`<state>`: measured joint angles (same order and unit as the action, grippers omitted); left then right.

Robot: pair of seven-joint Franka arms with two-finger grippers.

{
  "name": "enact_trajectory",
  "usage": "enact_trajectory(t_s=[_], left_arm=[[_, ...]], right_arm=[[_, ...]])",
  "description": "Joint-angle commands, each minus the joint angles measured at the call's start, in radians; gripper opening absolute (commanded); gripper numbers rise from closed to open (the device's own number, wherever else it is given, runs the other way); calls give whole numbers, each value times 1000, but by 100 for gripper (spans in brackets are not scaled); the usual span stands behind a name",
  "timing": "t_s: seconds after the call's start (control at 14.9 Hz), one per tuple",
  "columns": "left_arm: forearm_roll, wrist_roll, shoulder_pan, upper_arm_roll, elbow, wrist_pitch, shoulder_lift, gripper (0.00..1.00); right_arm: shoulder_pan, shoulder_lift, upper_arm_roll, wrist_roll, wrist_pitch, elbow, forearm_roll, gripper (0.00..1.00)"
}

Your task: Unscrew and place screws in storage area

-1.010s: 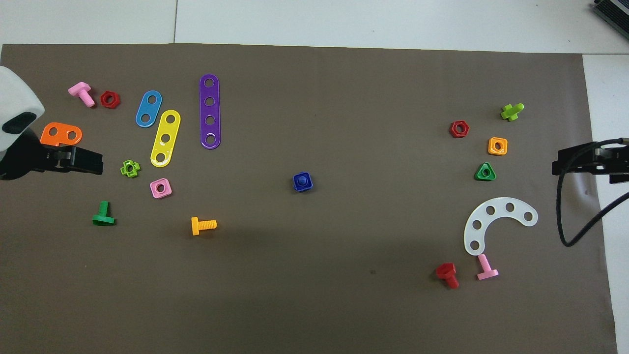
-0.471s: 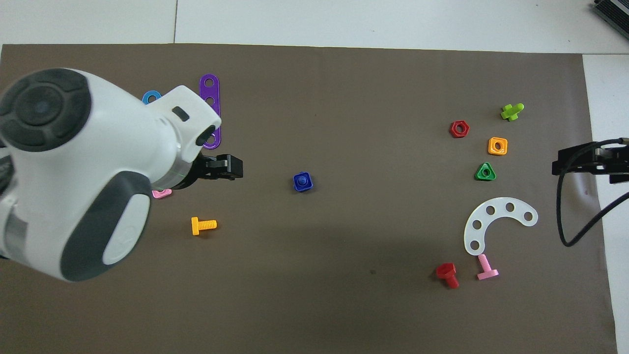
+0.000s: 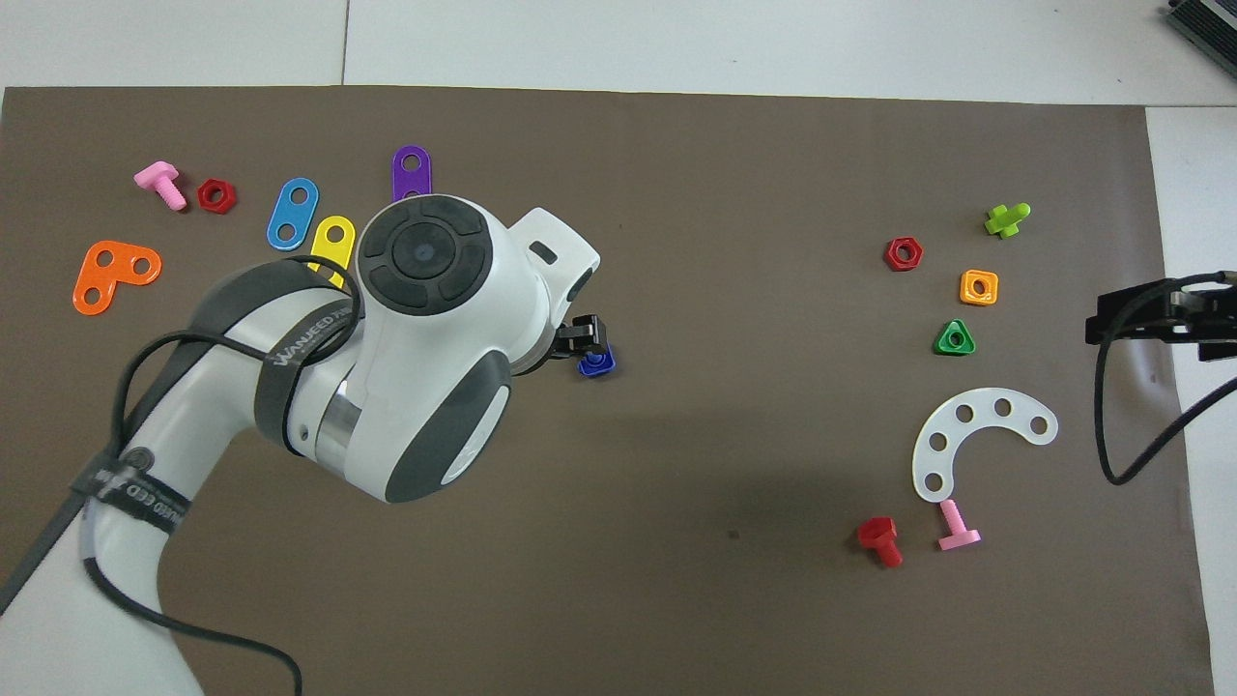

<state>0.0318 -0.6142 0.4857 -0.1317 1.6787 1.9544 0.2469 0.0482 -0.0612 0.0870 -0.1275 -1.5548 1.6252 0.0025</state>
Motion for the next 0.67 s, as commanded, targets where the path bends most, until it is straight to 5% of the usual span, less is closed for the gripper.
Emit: enact_trajectory(t_s=[0.0, 0.61], left_arm=[[-48, -65, 48, 20, -60, 59, 130, 94], [-72, -110, 60, 24, -31, 225, 212, 84]], right_arm=[[-11, -8, -9, 3, 10, 4, 21, 100], [-11, -8, -7, 3, 10, 4, 21, 100]])
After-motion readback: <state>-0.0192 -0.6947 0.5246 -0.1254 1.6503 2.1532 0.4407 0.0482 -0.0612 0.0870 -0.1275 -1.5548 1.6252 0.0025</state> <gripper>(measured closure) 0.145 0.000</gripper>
